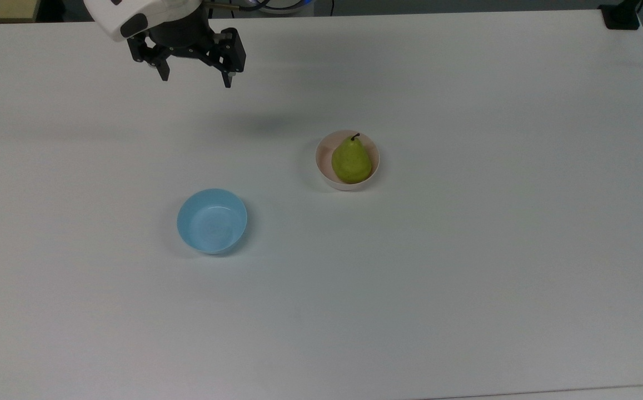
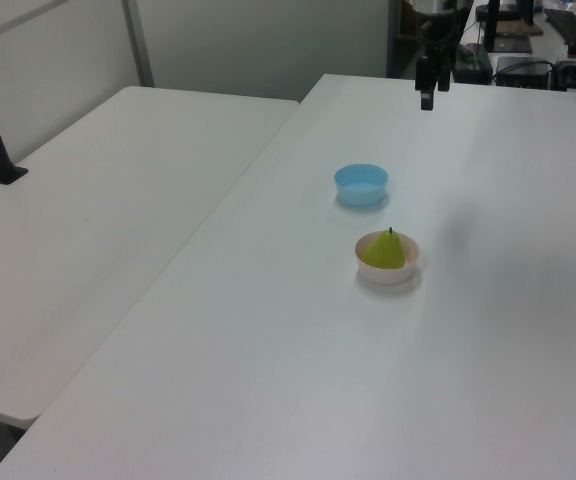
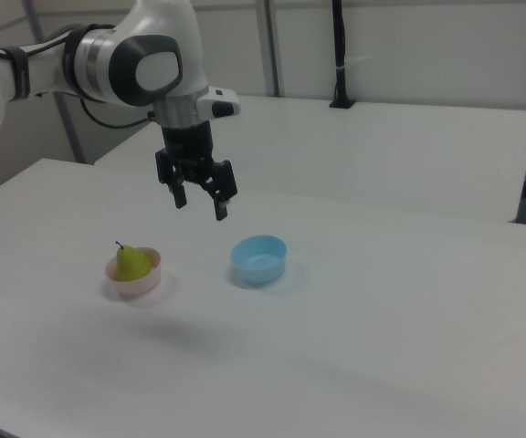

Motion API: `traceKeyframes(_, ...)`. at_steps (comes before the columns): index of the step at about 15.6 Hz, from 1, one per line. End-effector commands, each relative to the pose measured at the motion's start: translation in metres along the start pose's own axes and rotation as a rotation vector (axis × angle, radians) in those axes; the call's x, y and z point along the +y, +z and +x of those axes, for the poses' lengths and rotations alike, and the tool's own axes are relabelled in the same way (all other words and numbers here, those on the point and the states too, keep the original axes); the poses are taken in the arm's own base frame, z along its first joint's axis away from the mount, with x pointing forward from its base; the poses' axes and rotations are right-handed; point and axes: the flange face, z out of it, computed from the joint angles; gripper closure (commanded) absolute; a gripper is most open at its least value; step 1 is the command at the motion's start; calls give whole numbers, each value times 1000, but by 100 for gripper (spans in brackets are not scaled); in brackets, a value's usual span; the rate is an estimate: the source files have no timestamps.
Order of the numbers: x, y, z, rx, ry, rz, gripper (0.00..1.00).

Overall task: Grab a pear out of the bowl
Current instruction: 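Move the open gripper over the green pear in the pink bowl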

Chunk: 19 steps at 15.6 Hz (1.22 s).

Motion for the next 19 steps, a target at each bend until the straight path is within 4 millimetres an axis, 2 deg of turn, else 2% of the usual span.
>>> traceKeyframes(1,-2,-6,-7,-1,9,-6,0)
traceKeyframes(4,-15,-7,-7,2,-10,-4,0)
traceKeyframes(6,-31,-8,-7,6,-34,-4,0)
traceKeyframes(10,-84,-2,-7,4,-117,-8,0)
traceKeyframes(11,-111,7,-6,-8,-158,-15,0)
traceKeyframes(13,-138,17,-7,-23,-203,-24,0)
traceKeyframes(17,-193,54,-3,-56,-289,-58,0)
traceKeyframes(18,-209,71,1,-49,-314,-67,0)
traceKeyframes(19,-216,87,4,-65,-332,-78,0)
